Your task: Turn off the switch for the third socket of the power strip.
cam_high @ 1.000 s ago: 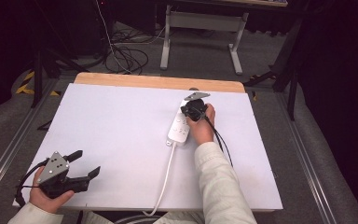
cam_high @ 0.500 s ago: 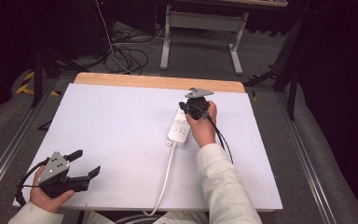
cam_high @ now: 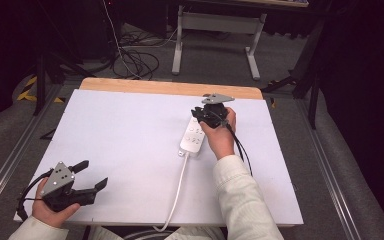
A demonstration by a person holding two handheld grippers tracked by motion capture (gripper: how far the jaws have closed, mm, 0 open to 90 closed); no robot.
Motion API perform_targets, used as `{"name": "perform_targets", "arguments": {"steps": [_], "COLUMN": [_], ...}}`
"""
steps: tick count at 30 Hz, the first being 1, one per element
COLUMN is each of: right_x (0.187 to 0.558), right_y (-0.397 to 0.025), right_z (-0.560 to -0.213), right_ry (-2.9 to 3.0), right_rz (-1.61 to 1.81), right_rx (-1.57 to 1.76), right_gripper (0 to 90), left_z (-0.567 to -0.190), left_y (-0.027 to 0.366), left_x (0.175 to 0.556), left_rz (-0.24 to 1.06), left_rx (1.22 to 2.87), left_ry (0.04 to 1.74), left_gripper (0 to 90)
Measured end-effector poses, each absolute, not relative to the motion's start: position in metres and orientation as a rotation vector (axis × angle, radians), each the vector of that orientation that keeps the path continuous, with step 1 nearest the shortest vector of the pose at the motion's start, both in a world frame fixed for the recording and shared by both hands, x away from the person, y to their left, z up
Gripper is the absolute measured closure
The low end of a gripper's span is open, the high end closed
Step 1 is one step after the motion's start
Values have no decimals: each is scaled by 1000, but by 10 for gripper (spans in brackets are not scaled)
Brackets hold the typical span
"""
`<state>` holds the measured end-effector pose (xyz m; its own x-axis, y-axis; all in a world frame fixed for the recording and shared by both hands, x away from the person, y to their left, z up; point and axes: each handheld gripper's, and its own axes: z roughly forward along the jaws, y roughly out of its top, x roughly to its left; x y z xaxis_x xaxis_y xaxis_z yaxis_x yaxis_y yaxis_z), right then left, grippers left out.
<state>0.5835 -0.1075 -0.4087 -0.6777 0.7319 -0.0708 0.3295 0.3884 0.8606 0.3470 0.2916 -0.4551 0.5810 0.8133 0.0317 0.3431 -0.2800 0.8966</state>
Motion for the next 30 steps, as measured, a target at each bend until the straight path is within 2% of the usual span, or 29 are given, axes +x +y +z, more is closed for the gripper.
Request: {"name": "perform_targets", "arguments": {"steps": [1,2,3,5,9,30], "right_x": [580,579,579,574,561,528], "right_y": [-108,-109,-109,-110,-114,-129], "right_z": [-406,-404,-404,-400,-390,-368], "right_ry": [2205,2204,2204,2207,2199,2224], "right_rz": [1234,1235,1235,1256,1297,1349], "right_rx": [910,904,904,904,888,838], "right_gripper": [625,585,585,498,415,333], "left_z": [-455,-455,-455,-455,-454,-454], "left_y": [292,292,292,292,293,293], "left_x": [347,347,347,347,348,348], "left_rz": [624,625,624,628,635,640], "left_rx": [1865,1865,1864,1867,1867,1870], "left_ry": [936,937,937,937,937,936], "left_gripper": [176,176,176,176,176,176]}}
